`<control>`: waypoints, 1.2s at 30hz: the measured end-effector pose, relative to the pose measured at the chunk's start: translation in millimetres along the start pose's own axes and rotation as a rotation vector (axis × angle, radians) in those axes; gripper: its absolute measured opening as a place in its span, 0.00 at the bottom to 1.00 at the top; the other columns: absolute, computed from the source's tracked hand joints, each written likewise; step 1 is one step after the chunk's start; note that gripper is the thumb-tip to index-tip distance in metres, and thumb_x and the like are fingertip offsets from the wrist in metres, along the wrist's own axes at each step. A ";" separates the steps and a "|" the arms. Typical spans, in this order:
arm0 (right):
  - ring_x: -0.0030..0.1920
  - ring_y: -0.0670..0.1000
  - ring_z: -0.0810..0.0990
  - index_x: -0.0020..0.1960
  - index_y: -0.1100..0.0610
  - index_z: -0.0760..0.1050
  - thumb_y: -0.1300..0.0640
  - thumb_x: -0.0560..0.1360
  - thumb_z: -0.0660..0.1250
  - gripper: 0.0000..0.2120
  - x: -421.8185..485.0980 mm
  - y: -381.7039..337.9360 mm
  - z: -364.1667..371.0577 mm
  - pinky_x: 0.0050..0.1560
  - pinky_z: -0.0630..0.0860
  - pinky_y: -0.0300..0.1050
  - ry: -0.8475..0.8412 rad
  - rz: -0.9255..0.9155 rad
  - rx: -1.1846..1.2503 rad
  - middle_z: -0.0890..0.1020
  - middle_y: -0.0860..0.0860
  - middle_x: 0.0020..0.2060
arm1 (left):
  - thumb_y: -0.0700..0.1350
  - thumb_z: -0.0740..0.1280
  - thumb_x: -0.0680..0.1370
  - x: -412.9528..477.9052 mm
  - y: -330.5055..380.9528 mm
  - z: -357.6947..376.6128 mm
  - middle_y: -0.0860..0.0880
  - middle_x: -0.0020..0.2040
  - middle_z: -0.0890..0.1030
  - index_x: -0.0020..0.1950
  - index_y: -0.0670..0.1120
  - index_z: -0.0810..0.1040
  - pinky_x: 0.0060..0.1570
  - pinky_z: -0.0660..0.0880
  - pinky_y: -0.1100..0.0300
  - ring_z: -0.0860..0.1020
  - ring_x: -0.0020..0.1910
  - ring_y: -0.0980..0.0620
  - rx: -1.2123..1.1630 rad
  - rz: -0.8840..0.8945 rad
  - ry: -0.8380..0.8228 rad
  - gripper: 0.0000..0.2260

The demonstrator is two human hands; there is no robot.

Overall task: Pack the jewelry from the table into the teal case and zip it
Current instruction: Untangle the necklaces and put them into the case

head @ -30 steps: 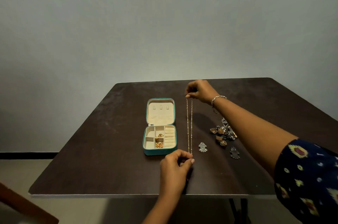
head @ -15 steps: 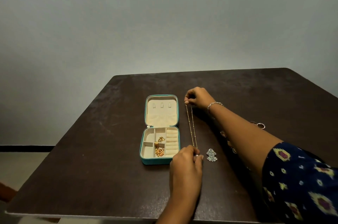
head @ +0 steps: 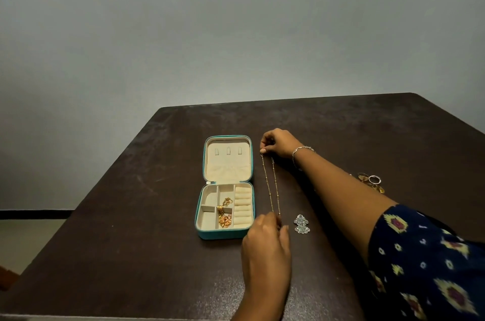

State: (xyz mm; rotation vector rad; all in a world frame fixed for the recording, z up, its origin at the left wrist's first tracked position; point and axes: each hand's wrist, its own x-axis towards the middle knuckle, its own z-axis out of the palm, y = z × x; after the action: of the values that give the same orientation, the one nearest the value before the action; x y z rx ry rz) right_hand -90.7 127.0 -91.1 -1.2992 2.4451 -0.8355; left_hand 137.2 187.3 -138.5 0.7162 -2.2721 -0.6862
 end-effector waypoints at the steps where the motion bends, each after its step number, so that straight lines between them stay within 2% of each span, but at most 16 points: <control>1: 0.45 0.48 0.76 0.47 0.62 0.78 0.62 0.71 0.70 0.06 -1.2 -1.3 -1.7 0.48 0.72 0.41 0.002 -0.001 0.018 0.82 0.57 0.47 | 0.43 0.67 0.68 -0.9 -0.3 -1.0 0.50 0.35 0.80 0.38 0.45 0.78 0.32 0.71 0.60 0.78 0.32 0.50 -0.016 0.002 -0.001 0.02; 5: 0.45 0.47 0.76 0.48 0.63 0.78 0.64 0.72 0.69 0.06 -17.2 -8.9 -12.5 0.48 0.70 0.37 0.099 -0.028 0.096 0.82 0.58 0.48 | 0.44 0.65 0.73 -6.5 1.2 -7.9 0.50 0.41 0.80 0.46 0.45 0.78 0.41 0.67 0.65 0.76 0.39 0.54 -0.113 0.026 0.008 0.05; 8: 0.45 0.46 0.76 0.47 0.63 0.78 0.64 0.71 0.69 0.06 -40.5 -17.5 -19.3 0.49 0.70 0.37 0.190 -0.050 0.133 0.82 0.57 0.46 | 0.44 0.64 0.74 -10.0 2.4 -14.8 0.52 0.41 0.79 0.46 0.46 0.77 0.40 0.66 0.71 0.74 0.38 0.59 -0.139 0.089 0.034 0.04; 11: 0.45 0.47 0.77 0.46 0.63 0.79 0.64 0.71 0.69 0.05 -72.1 -26.8 -24.6 0.49 0.72 0.38 0.192 -0.052 0.160 0.82 0.56 0.45 | 0.40 0.66 0.75 -14.0 2.4 -21.4 0.52 0.41 0.78 0.45 0.45 0.77 0.39 0.66 0.75 0.74 0.39 0.59 -0.155 0.101 0.014 0.01; 14: 0.46 0.48 0.78 0.44 0.61 0.79 0.64 0.70 0.70 0.03 -106.9 -31.5 -22.4 0.49 0.73 0.39 0.215 -0.049 0.133 0.82 0.54 0.44 | 0.41 0.67 0.75 -18.5 -2.9 -30.7 0.53 0.40 0.78 0.45 0.47 0.77 0.39 0.66 0.78 0.73 0.38 0.62 -0.164 0.117 0.051 0.02; 16: 0.47 0.50 0.78 0.45 0.59 0.79 0.62 0.71 0.69 0.03 -127.5 -30.5 -14.0 0.51 0.74 0.42 0.226 -0.037 -0.018 0.82 0.53 0.46 | 0.45 0.63 0.75 -20.1 -8.1 -36.4 0.54 0.39 0.78 0.44 0.48 0.76 0.40 0.67 0.74 0.73 0.37 0.62 -0.132 0.136 0.103 0.04; 19: 0.52 0.54 0.77 0.48 0.57 0.78 0.57 0.75 0.63 0.07 -155.6 -24.1 7.9 0.52 0.74 0.48 0.223 -0.068 -0.371 0.78 0.52 0.51 | 0.49 0.58 0.74 -18.5 -16.0 -44.3 0.53 0.38 0.78 0.42 0.49 0.76 0.38 0.67 0.67 0.70 0.39 0.59 0.005 0.177 0.199 0.09; 22: 0.48 0.56 0.82 0.40 0.56 0.81 0.54 0.69 0.59 0.12 -176.5 -17.6 28.1 0.47 0.78 0.47 0.251 -0.166 -0.575 0.83 0.54 0.47 | 0.49 0.58 0.73 -10.8 -22.1 -49.2 0.50 0.39 0.79 0.40 0.47 0.78 0.35 0.73 0.58 0.68 0.43 0.53 0.149 0.218 0.264 0.11; 24: 0.50 0.53 0.83 0.41 0.53 0.82 0.51 0.67 0.54 0.18 -184.8 -14.2 31.9 0.49 0.78 0.50 0.211 -0.112 -0.717 0.84 0.53 0.48 | 0.49 0.59 0.73 -4.1 -26.2 -50.1 0.47 0.42 0.79 0.42 0.46 0.78 0.40 0.76 0.51 0.69 0.49 0.48 0.222 0.263 0.270 0.11; 28: 0.54 0.52 0.81 0.47 0.53 0.83 0.50 0.68 0.52 0.22 -192.1 -3.9 25.6 0.56 0.75 0.54 0.138 -0.040 -0.839 0.84 0.52 0.51 | 0.52 0.57 0.73 5.2 -33.4 -46.7 0.44 0.52 0.80 0.49 0.44 0.80 0.57 0.72 0.45 0.66 0.63 0.43 0.379 0.311 0.195 0.17; 31: 0.53 0.52 0.81 0.46 0.54 0.82 0.50 0.69 0.52 0.21 -191.4 6.4 18.4 0.61 0.66 0.54 0.125 0.007 -0.845 0.84 0.51 0.49 | 0.55 0.55 0.74 7.2 -38.6 -43.5 0.42 0.56 0.79 0.53 0.41 0.79 0.66 0.59 0.45 0.63 0.66 0.42 0.401 0.278 0.192 0.22; 34: 0.52 0.51 0.82 0.44 0.54 0.83 0.50 0.68 0.51 0.21 -191.8 17.6 9.6 0.55 0.76 0.54 0.139 0.064 -0.848 0.84 0.50 0.47 | 0.58 0.52 0.76 9.0 -43.4 -45.3 0.41 0.58 0.78 0.55 0.41 0.78 0.68 0.58 0.42 0.64 0.66 0.41 0.334 0.186 0.231 0.24; 36: 0.51 0.52 0.82 0.44 0.55 0.83 0.51 0.68 0.52 0.20 -193.3 24.5 2.0 0.52 0.77 0.55 0.179 0.082 -0.827 0.84 0.51 0.47 | 0.56 0.53 0.75 10.9 -45.8 -48.3 0.40 0.59 0.77 0.55 0.40 0.78 0.66 0.56 0.39 0.66 0.67 0.39 0.229 0.079 0.258 0.24</control>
State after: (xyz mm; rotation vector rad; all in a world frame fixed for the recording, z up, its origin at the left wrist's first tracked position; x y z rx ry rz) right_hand 4.2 295.3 -116.3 -1.3617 3.1083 0.1423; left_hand 178.3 134.2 -131.3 0.7687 -2.1451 -0.2792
